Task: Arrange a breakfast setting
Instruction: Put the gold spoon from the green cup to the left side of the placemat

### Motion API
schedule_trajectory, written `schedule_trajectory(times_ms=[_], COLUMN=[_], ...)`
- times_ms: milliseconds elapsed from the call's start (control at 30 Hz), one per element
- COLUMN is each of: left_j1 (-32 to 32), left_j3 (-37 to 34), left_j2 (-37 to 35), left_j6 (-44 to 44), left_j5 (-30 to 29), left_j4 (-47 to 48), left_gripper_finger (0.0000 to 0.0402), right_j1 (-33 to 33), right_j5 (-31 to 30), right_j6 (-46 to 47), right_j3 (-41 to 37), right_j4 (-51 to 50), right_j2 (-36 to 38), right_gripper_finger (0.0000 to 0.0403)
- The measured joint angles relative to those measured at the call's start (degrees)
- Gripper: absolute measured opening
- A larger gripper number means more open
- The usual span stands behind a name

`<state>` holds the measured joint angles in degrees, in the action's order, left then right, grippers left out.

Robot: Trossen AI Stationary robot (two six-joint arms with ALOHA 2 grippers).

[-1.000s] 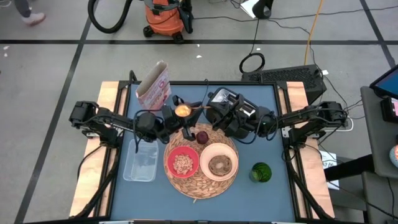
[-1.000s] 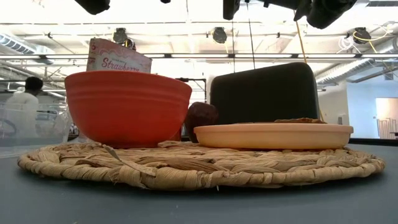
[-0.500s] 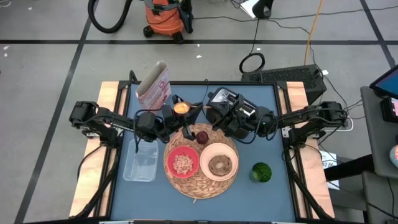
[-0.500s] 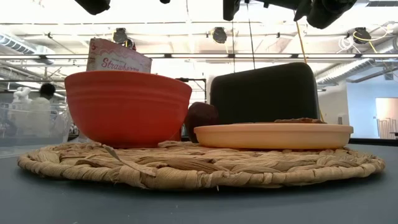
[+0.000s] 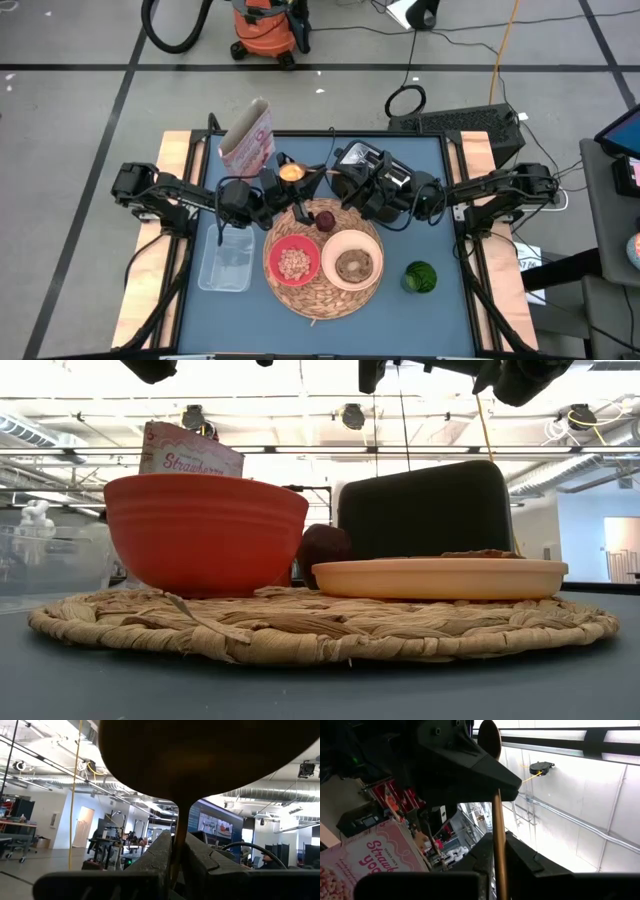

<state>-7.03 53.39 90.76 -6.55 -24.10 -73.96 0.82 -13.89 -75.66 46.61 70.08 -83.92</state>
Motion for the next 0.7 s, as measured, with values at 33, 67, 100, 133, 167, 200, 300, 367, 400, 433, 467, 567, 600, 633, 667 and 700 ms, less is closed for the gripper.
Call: schedule_trajectory(times_ms=[33, 67, 100, 133, 167, 200, 300, 367, 400, 433, 467, 567, 600, 633, 667, 700], left_j1=[0.0, 0.0, 0.0, 0.0, 0.0, 0.0, 0.0, 0.0, 0.0, 0.0, 0.0, 0.0, 0.0, 0.0, 0.0, 0.0], left_j3=[0.0, 0.0, 0.0, 0.0, 0.0, 0.0, 0.0, 0.0, 0.0, 0.0, 0.0, 0.0, 0.0, 0.0, -0.01, -0.02], left_j2=[0.01, 0.02, 0.01, 0.0, 0.0, 0.0, 0.0, 0.02, 0.0, 0.0, 0.01, 0.0, 0.0, 0.0, 0.01, 0.02], left_j6=[0.0, 0.0, 0.0, 0.0, 0.0, 0.0, 0.0, 0.0, 0.0, 0.0, 0.0, 0.0, 0.0, 0.0, 0.01, 0.17], left_j5=[0.0, 0.0, 0.0, 0.0, -0.02, -0.02, -0.02, -0.02, -0.04, -0.04, -0.04, -0.04, -0.04, -0.04, -0.04, -0.04], left_j4=[0.01, -0.01, 0.0, -0.01, -0.01, 0.01, 0.01, 0.01, 0.01, 0.01, 0.01, 0.01, 0.01, 0.04, 0.19, 0.28], left_gripper_finger=[0.0031, 0.0031, 0.0031, 0.0031, 0.0031, 0.0031, 0.0031, 0.0031, 0.0031, 0.0031, 0.0031, 0.0031, 0.0031, 0.0031, 0.0031, 0.0031], right_j1=[0.0, 0.0, 0.0, 0.0, 0.0, 0.0, 0.0, 0.0, 0.0, 0.0, 0.0, 0.0, 0.0, 0.0, 0.0, 0.0], right_j5=[0.02, 0.06, 0.11, 0.13, 0.14, 0.15, 0.15, 0.17, 0.17, 0.16, 0.17, 0.15, 0.15, 0.15, 0.15, 0.15], right_j6=[0.0, 0.0, 0.0, 0.0, 0.0, 0.0, 0.0, 0.0, 0.0, 0.0, 0.0, 0.0, 0.0, 0.0, 0.0, 0.0], right_j3=[0.0, 0.0, 0.0, 0.0, 0.0, 0.0, 0.0, 0.0, 0.0, 0.0, 0.0, 0.0, 0.0, 0.0, 0.01, 0.0], right_j4=[0.0, -0.01, -0.02, -0.02, -0.02, -0.03, -0.04, -0.04, -0.04, -0.05, -0.07, -0.07, -0.07, -0.07, -0.09, -0.16], right_j2=[0.0, 0.0, 0.0, 0.0, 0.0, 0.0, 0.0, 0.0, 0.0, 0.0, 0.0, 0.0, 0.0, 0.0, 0.0, 0.0], right_gripper_finger=[0.003, 0.0031, 0.0031, 0.0031, 0.0032, 0.0032, 0.0033, 0.0033, 0.0033, 0.0033, 0.0033, 0.0034, 0.0035, 0.0036, 0.0039, 0.0043])
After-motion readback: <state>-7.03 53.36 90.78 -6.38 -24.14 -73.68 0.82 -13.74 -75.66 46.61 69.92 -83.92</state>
